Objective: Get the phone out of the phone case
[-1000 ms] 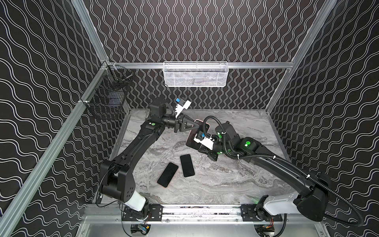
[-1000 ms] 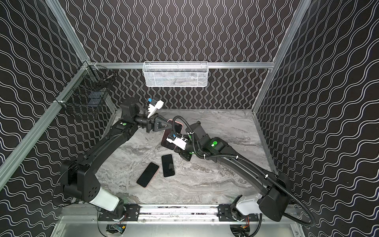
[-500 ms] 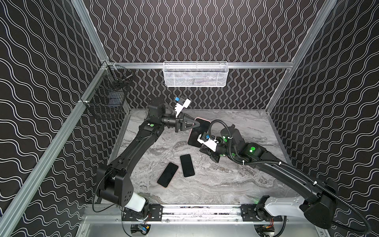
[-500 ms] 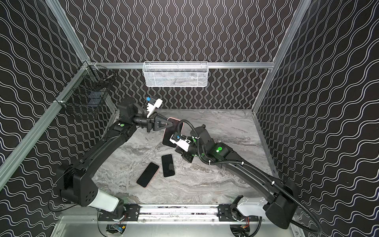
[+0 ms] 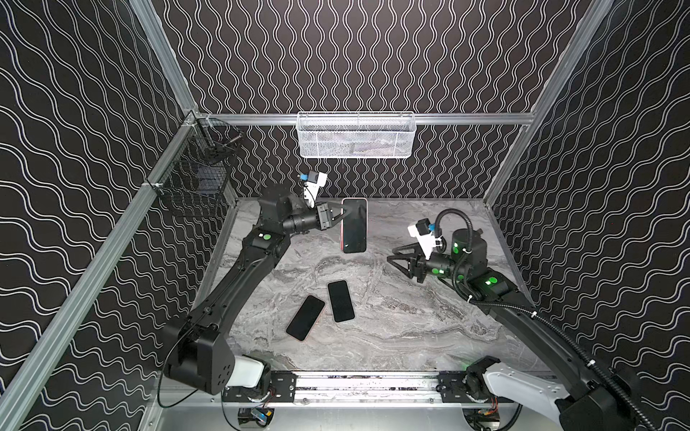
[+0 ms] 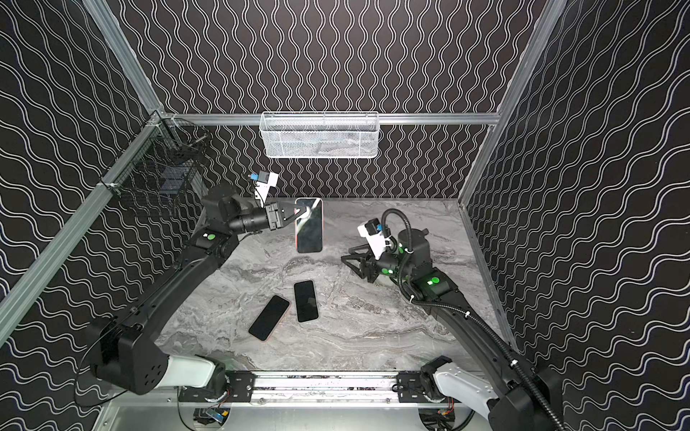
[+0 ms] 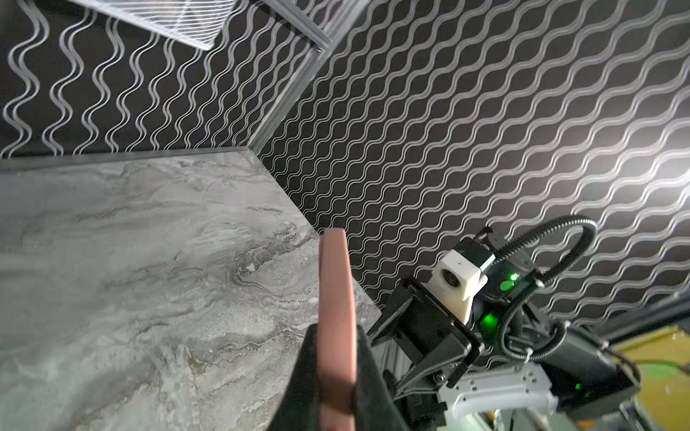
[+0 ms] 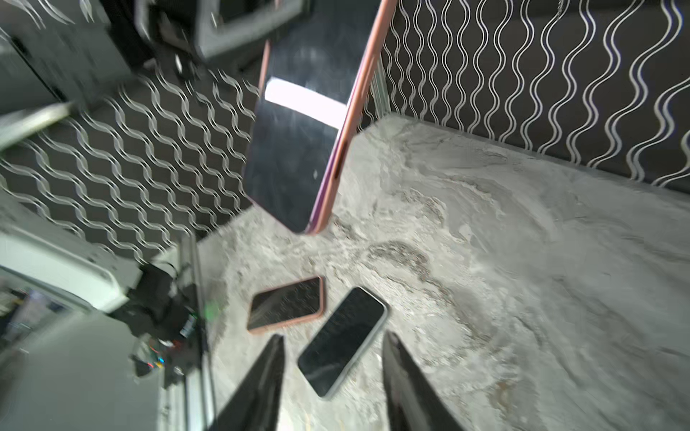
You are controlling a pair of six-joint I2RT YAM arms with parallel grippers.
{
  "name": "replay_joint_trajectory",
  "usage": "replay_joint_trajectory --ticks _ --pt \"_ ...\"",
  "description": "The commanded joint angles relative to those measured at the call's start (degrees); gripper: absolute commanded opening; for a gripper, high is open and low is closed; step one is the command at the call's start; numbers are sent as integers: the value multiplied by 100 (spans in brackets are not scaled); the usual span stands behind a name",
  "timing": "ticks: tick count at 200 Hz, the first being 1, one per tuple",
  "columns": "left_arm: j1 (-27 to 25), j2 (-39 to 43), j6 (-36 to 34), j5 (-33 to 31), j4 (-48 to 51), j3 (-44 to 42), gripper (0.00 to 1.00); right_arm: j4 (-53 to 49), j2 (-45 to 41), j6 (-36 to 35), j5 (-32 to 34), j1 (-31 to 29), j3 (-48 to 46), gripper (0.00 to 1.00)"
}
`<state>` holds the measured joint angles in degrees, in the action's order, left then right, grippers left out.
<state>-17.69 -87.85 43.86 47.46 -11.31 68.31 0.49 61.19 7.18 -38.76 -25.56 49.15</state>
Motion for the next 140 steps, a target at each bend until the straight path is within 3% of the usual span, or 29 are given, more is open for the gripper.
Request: replay_joint_trajectory --ticks 1,16,57,83,140 --pt "5 225 1736 -898 -1914 -590 0 1366 -32 1394 -697 188 -176 64" --pt "12 372 2404 -1314 -2437 -1086 0 1801 -2 1901 -725 189 -324 76" --pt "-1 525 3890 -2132 -3730 -2346 0 3070 68 3000 -471 191 -885 85" --pt "-70 437 4275 -2158 -4127 -2531 0 3659 138 3438 -292 108 -1227 85" --pt "-571 309 4534 -2310 -4257 -2481 0 4113 439 3634 79 -324 -1425 84"
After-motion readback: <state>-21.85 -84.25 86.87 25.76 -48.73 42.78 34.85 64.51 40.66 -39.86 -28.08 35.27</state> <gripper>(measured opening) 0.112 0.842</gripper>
